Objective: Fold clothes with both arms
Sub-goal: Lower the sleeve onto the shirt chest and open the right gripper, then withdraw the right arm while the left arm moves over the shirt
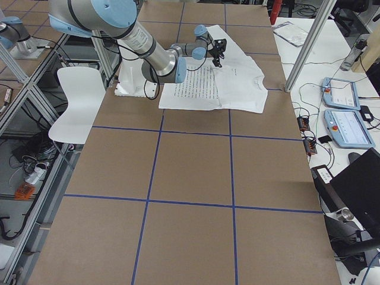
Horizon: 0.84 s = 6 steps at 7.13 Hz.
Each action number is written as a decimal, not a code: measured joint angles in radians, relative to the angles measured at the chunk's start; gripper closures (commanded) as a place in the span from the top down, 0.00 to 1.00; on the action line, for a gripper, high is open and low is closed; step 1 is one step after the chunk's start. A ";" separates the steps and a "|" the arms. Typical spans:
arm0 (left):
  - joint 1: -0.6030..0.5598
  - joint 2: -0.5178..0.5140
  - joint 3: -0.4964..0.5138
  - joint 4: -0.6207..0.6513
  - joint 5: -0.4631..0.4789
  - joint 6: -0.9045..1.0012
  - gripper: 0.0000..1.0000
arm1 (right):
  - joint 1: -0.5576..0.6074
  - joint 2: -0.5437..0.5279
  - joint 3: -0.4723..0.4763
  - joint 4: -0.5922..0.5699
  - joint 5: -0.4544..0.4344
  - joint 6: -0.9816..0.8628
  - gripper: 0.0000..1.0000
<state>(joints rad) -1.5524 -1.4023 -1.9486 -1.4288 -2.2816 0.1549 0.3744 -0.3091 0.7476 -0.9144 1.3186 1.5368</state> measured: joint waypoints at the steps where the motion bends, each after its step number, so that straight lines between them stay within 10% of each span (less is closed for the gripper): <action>1: 0.000 0.000 0.000 0.000 0.000 0.000 1.00 | -0.006 0.012 -0.003 0.001 -0.007 0.004 0.98; 4: 0.000 -0.028 -0.001 -0.003 -0.002 -0.001 1.00 | 0.018 0.054 0.035 -0.066 0.021 0.007 0.99; 6: 0.000 -0.095 -0.001 -0.022 -0.005 0.001 1.00 | 0.102 0.053 0.155 -0.305 0.173 -0.085 1.00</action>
<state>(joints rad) -1.5524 -1.4975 -1.9496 -1.4510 -2.2863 0.1555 0.4760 -0.2562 0.9027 -1.2198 1.4918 1.4521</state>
